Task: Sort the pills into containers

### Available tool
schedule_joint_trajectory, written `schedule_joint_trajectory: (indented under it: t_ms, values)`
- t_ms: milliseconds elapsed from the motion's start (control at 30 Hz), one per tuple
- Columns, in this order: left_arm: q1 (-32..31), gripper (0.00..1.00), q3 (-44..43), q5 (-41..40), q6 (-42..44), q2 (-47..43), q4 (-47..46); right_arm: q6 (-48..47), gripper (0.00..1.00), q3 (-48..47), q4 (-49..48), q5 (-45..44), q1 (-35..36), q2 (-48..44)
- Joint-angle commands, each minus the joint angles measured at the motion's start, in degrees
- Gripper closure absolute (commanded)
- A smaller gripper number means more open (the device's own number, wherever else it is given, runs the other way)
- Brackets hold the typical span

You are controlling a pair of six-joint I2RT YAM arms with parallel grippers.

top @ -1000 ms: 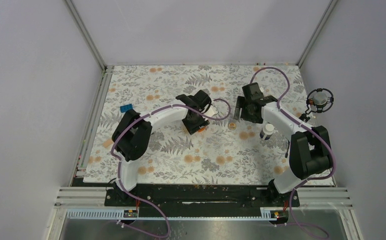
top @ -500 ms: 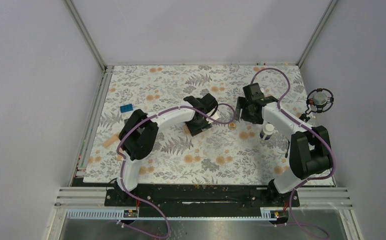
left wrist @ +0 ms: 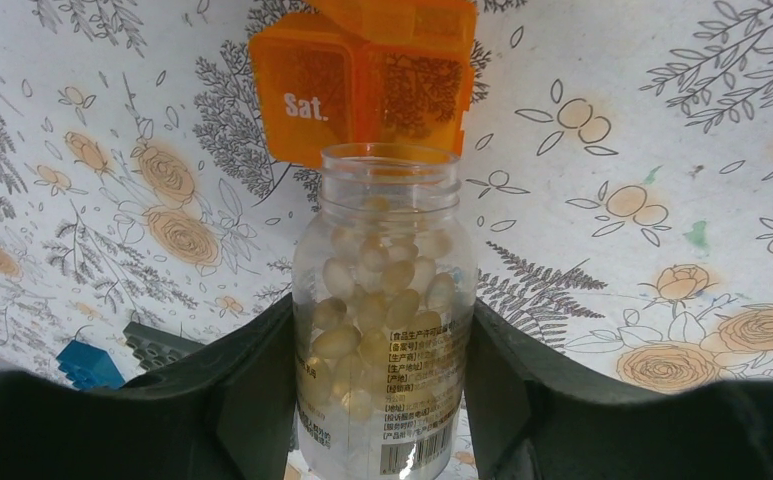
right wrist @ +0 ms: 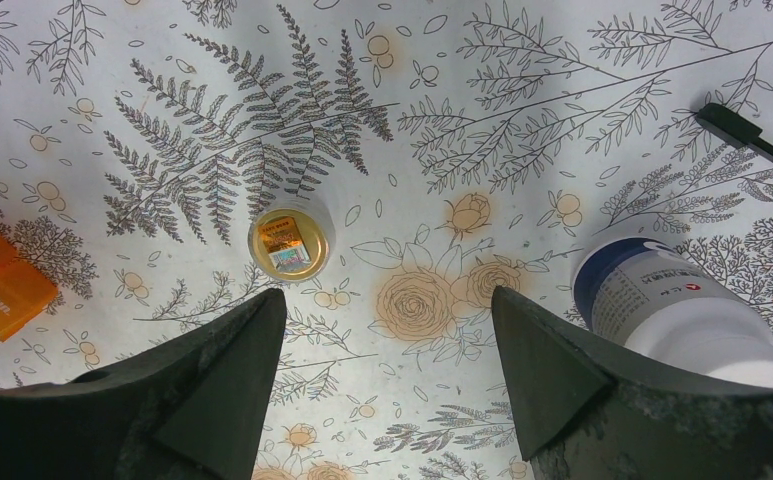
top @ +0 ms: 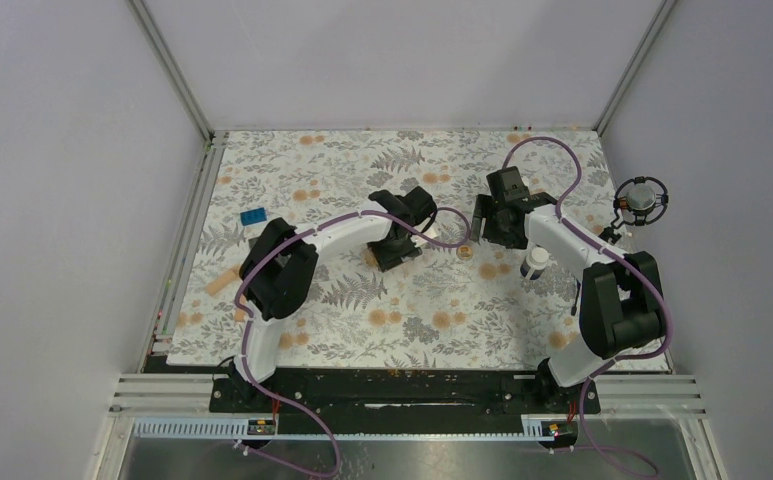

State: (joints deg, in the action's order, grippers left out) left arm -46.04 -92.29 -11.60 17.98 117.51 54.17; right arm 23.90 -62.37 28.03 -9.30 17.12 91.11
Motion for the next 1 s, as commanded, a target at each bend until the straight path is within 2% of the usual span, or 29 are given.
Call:
schedule_joint_trajectory:
  t_ms: [0, 733, 967]
  values:
    - [-0.36, 1.00, -3.51, -3.52, -1.07, 0.38, 0.85, 0.71, 0.18, 0.34, 0.55, 0.90, -0.54, -1.32]
    - [-3.10, 1.00, -5.54, -12.23, -0.51, 3.25, 3.82, 0.58, 0.18, 0.15, 0.51, 1.37, -0.68, -0.39]
    - [-3.17, 1.00, -5.54, -11.41, -0.83, 2.82, 3.69, 0.62, 0.18, 0.05, 0.50, 1.57, -0.76, -0.15]
